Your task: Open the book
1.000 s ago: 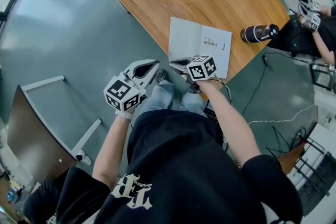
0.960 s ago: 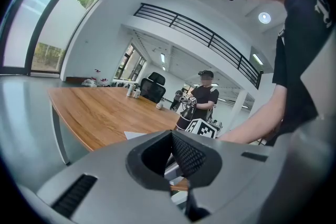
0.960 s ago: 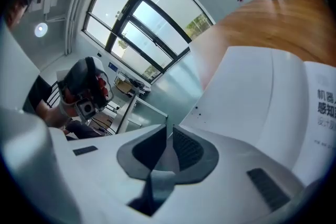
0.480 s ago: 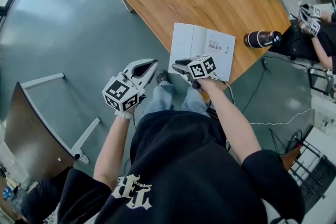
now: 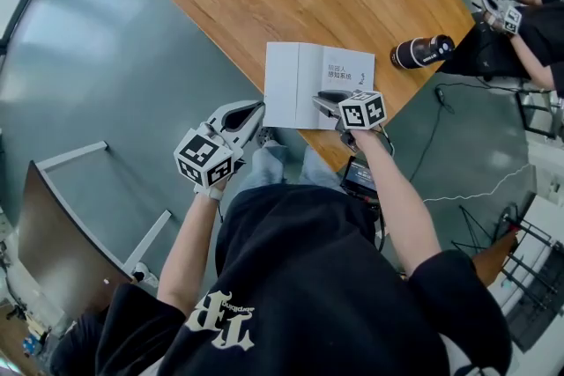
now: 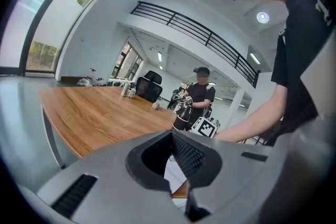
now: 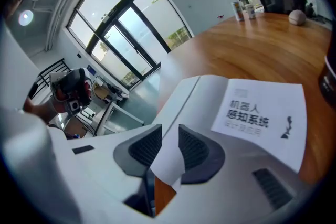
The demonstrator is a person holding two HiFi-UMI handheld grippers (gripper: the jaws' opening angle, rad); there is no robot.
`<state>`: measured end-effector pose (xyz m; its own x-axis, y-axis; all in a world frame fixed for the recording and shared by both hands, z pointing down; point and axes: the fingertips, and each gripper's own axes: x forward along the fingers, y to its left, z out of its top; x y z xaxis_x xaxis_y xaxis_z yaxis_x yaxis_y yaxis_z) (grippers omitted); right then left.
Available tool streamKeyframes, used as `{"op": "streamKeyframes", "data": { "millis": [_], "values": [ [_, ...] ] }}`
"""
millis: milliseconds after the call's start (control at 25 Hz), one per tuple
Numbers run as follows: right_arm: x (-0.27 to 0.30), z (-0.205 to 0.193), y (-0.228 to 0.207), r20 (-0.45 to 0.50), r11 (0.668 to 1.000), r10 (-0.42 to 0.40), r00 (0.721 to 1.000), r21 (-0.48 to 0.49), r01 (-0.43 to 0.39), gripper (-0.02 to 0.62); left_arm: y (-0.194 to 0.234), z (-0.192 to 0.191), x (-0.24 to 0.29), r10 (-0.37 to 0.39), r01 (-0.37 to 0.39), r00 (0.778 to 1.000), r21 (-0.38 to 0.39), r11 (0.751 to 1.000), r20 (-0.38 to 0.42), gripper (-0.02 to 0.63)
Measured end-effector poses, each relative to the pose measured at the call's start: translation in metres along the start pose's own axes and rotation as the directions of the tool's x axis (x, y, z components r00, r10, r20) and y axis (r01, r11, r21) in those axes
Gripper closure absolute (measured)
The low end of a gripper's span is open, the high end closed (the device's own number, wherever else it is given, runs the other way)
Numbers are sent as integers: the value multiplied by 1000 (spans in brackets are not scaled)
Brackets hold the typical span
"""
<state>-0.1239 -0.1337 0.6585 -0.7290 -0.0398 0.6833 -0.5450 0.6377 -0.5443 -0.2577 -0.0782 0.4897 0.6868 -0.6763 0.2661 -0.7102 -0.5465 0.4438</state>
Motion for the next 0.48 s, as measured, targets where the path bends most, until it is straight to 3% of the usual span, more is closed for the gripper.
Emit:
{"op": "streamKeyframes", "data": {
  "millis": [320,440,480],
  "values": [
    [-86,-29,-61,123,993,-118,985,40,114,523,-49,-11,70,-74,80,992,50,996,-99,600],
    [-116,-42,-79,161,990,-140,977,54,133,605,-67,-22,97,-86,94,987,58,994,-134,600],
    [-124,-46,-83,172,990,-139,975,60,130,606,-72,-25,106,-88,97,985,61,993,-145,600]
  ]
}}
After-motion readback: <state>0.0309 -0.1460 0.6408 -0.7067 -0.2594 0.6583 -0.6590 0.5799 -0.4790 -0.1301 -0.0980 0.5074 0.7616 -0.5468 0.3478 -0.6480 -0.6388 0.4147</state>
